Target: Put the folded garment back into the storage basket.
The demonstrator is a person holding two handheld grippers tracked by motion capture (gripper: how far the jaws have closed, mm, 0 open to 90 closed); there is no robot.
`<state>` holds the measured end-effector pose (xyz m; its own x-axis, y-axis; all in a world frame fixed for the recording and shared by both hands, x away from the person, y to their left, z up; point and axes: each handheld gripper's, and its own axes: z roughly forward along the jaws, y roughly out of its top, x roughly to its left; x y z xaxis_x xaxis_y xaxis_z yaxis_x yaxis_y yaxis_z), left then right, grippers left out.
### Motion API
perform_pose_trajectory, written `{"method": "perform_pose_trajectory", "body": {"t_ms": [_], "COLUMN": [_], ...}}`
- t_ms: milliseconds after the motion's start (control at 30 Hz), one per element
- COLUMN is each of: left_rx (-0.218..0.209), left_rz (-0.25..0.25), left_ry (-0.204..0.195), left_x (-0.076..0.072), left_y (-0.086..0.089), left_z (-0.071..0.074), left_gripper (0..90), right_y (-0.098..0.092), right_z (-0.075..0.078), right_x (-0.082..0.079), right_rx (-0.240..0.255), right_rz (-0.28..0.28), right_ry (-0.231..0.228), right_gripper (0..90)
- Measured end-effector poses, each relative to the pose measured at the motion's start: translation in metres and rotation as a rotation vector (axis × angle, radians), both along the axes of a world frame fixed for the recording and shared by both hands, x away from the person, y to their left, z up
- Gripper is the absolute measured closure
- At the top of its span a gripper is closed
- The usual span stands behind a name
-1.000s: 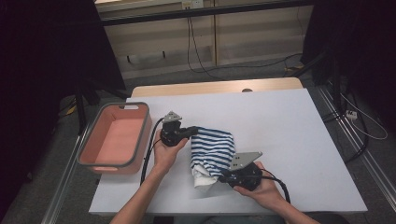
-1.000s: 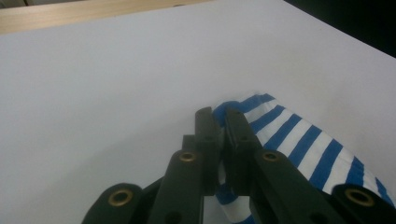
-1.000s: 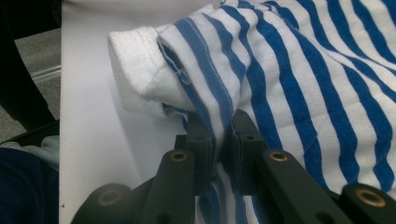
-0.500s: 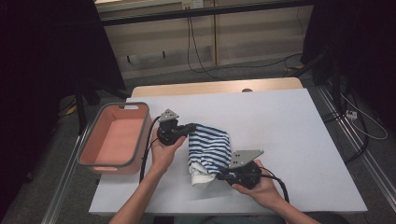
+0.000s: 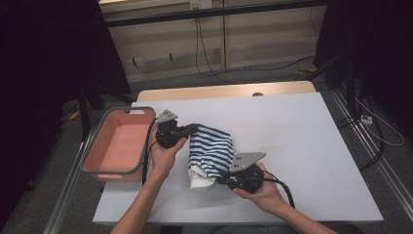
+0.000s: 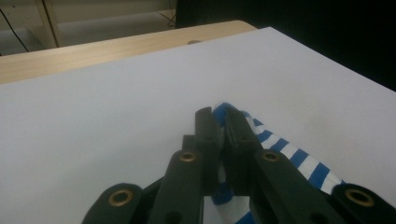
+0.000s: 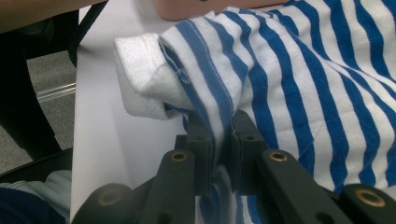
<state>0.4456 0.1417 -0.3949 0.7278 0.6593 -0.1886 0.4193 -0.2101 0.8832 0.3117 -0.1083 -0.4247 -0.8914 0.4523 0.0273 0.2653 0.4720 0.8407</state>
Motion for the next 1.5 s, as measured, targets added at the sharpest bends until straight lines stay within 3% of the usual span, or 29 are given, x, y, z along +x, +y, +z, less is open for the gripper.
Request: {"method": "perform_pose_trajectory", "body": {"t_ms": [667,967,1267,1500], "left_rx": [-0.046,-0.068,-0.083,-0.088], "left_rz": [0.017,0.035,0.059,0.075], "left_ry": [-0.042,-0.054,-0.068,-0.079], "left_x": [0.009,0.009,0.010,0.009], "left_y": [0.027,0.043,0.055,0.065], "left_z": [0.026,0.036,0.042,0.047], "left_gripper": [85.8,85.8,85.8,85.8], "right_y": [0.022,0.030,0.042,0.053], "right_z": [0.017,0.033,0.036,0.037], "right_x": [0.008,0.014,0.021,0.024], "right_rx": [0.064,0.060,0.106,0.108], "right_rz": [-0.002,0.021,0.026,0.042], "right_ry": [-0.040,-0.070,-0.082,-0.092], "right_gripper": [80.9,80.9,80.9,80.9]}}
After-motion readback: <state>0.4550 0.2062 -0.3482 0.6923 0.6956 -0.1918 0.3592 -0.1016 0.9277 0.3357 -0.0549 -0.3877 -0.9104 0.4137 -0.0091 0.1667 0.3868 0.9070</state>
